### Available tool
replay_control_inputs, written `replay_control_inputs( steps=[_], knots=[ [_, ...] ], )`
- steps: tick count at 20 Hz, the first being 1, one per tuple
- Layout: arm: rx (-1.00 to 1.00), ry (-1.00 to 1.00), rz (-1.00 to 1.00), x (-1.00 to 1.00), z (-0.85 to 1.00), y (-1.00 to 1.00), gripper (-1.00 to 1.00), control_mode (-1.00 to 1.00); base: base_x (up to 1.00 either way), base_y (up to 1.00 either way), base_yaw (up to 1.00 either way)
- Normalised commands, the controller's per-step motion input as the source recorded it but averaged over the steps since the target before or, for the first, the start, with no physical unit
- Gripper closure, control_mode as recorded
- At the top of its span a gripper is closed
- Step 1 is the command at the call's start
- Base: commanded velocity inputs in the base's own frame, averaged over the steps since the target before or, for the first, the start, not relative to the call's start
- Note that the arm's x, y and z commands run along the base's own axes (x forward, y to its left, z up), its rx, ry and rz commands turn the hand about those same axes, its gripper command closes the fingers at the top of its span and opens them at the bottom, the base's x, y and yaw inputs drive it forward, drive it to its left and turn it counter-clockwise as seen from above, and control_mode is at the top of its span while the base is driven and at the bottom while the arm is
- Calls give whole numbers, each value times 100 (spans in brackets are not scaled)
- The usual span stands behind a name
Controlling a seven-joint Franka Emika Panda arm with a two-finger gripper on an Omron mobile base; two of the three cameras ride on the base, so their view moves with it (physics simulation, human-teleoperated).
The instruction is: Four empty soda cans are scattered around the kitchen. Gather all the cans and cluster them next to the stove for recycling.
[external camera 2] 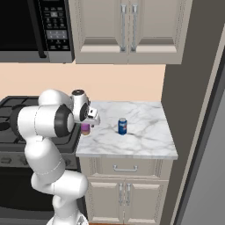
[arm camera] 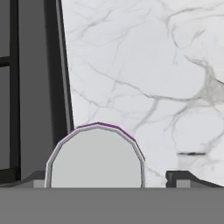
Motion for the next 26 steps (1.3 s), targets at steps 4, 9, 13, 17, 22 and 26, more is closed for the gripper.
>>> replay_control_inputs(
  steps=[4,9,13,17,22,26],
  knots=[
    [-2,0,3,-1,59,-8,-100,-100,0,0,0],
    [0,0,3,0,31,9,-100,-100,0,0,0],
    [-4,0,4,0,3,-10,-100,-100,0,0,0],
    [-4,0,7,-1,0,-70,-100,-100,0,0,0],
    [1,-1,2,-1,22,-78,-100,-100,0,0,0],
    [4,2,0,0,24,-76,-100,-100,0,0,0]
  ],
)
